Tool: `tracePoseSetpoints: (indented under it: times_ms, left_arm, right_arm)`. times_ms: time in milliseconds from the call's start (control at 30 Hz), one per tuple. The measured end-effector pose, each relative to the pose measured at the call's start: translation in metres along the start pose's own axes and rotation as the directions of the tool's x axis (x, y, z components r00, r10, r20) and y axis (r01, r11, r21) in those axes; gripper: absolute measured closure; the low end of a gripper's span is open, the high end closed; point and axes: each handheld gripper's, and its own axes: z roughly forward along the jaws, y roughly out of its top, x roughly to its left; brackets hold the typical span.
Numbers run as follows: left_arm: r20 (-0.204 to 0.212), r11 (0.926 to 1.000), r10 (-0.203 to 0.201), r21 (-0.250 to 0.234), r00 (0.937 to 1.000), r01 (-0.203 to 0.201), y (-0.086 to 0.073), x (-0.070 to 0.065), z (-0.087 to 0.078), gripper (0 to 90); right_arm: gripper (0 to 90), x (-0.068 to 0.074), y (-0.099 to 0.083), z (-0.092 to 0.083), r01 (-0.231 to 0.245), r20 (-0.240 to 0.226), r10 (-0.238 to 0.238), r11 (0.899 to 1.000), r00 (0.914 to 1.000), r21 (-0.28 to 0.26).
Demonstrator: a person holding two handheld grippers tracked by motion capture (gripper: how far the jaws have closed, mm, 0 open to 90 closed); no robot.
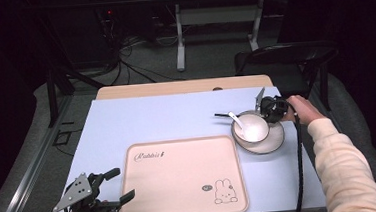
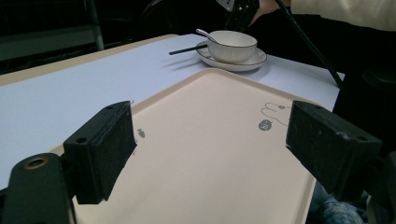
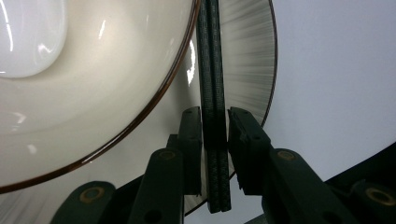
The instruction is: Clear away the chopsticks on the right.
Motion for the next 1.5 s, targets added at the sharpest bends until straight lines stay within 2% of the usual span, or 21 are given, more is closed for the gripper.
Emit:
tracePoseSetpoints:
  times_ms: [100, 167, 300, 633, 667, 700, 767, 900, 933, 967, 1000, 1067, 1100, 1133, 1167, 1333, 1400, 1433, 1500]
  left_arm:
    - [0.004, 1.0000, 0.002, 0.008, 1.0000, -0.002, 0.000, 0.001, 0.000, 15.4]
    - [0.003, 1.0000, 0.001, 0.007, 1.0000, -0.001, 0.000, 0.001, 0.000, 15.4]
    - [-0.001, 1.0000, -0.001, 0.003, 1.0000, 0.001, 0.000, 0.001, 0.000, 15.4]
    - [0.015, 1.0000, -0.001, 0.010, 0.9999, 0.000, 0.000, 0.002, -0.001, 15.4]
    - [0.023, 0.9998, 0.001, 0.020, 0.9997, -0.002, 0.001, 0.002, -0.001, 15.4]
    - [0.023, 0.9998, 0.002, 0.020, 0.9997, -0.002, 0.001, 0.002, -0.001, 15.4]
    - [0.016, 1.0000, 0.000, 0.010, 0.9999, 0.000, 0.000, 0.002, -0.001, 15.4]
    - [0.023, 0.9998, 0.002, 0.019, 0.9997, -0.002, 0.001, 0.002, -0.001, 15.4]
    - [0.023, 0.9998, 0.002, 0.020, 0.9997, -0.002, 0.001, 0.002, -0.001, 15.4]
    - [0.002, 1.0000, 0.000, 0.007, 1.0000, 0.000, 0.000, 0.001, 0.000, 15.4]
    - [0.003, 1.0000, -0.001, 0.007, 1.0000, 0.001, 0.000, 0.001, 0.000, 15.4]
    - [0.004, 1.0000, 0.000, 0.009, 1.0000, 0.000, 0.000, 0.001, -0.001, 15.4]
    - [0.003, 1.0000, -0.001, 0.008, 1.0000, 0.001, 0.000, 0.001, 0.000, 15.4]
    - [0.003, 1.0000, -0.002, 0.008, 1.0000, 0.002, 0.000, 0.001, 0.000, 15.4]
    - [0.004, 1.0000, 0.000, 0.009, 1.0000, 0.000, 0.000, 0.001, 0.000, 15.4]
    - [0.005, 1.0000, -0.001, 0.010, 1.0000, 0.001, 0.000, 0.001, -0.001, 15.4]
    - [0.003, 1.0000, -0.001, 0.008, 1.0000, 0.001, 0.000, 0.001, -0.001, 15.4]
    - [0.002, 1.0000, -0.002, 0.008, 1.0000, 0.002, 0.000, 0.001, -0.001, 15.4]
    - [0.002, 1.0000, -0.003, 0.008, 1.0000, 0.003, 0.000, 0.001, 0.000, 15.4]
  right_arm:
    - [75.0, 0.001, 0.000, 0.001, 0.000, -0.010, -0.001, 1.000, 1.0000, -0.004]
    - [76.2, 0.001, 0.000, 0.001, -0.009, -0.023, 0.009, 1.000, 0.9997, 0.016]
    - [77.1, 0.000, -0.002, 0.003, 0.004, -0.011, -0.004, 1.000, 0.9999, -0.004]
    - [78.5, 0.001, -0.003, 0.001, 0.001, -0.017, -0.001, 1.000, 0.9999, 0.010]
    - [77.8, 0.000, -0.003, 0.001, 0.016, -0.020, -0.015, 1.000, 0.9997, 0.014]
    - [76.0, 0.000, -0.003, 0.000, 0.005, -0.018, -0.005, 1.000, 0.9998, 0.025]
    - [75.2, 0.000, -0.004, 0.000, 0.003, -0.014, -0.003, 1.000, 0.9999, 0.014]
    - [73.8, 0.002, -0.005, -0.007, -0.003, -0.004, 0.003, 1.000, 1.0000, 0.013]
    - [74.0, 0.002, -0.005, -0.007, 0.005, -0.003, -0.005, 1.000, 1.0000, -0.004]
    - [74.3, 0.002, -0.005, -0.010, 0.015, 0.001, -0.015, 1.000, 0.9999, 0.005]
    - [74.7, 0.002, -0.005, -0.012, 0.027, 0.005, -0.027, 1.000, 0.9996, -0.005]
    - [75.1, 0.004, -0.006, -0.013, 0.016, -0.006, -0.016, 1.000, 0.9999, -0.003]
    - [75.4, 0.004, -0.006, -0.012, 0.027, -0.009, -0.027, 1.000, 0.9996, -0.012]
    - [75.9, 0.005, -0.006, -0.011, 0.025, -0.016, -0.025, 1.000, 0.9995, 0.004]
    - [76.3, 0.005, -0.005, -0.008, 0.050, -0.017, -0.050, 0.999, 0.9986, 0.011]
    - [77.0, 0.007, -0.004, 0.000, 0.048, -0.030, -0.046, 0.998, 0.9985, 0.049]
    - [77.0, 0.006, -0.004, 0.002, 0.067, -0.017, -0.066, 0.997, 0.9977, 0.047]
    - [77.2, 0.008, -0.004, 0.003, 0.045, -0.022, -0.044, 0.998, 0.9988, 0.049]
    - [79.1, 0.007, -0.003, 0.003, 0.050, -0.023, -0.049, 0.998, 0.9986, 0.046]
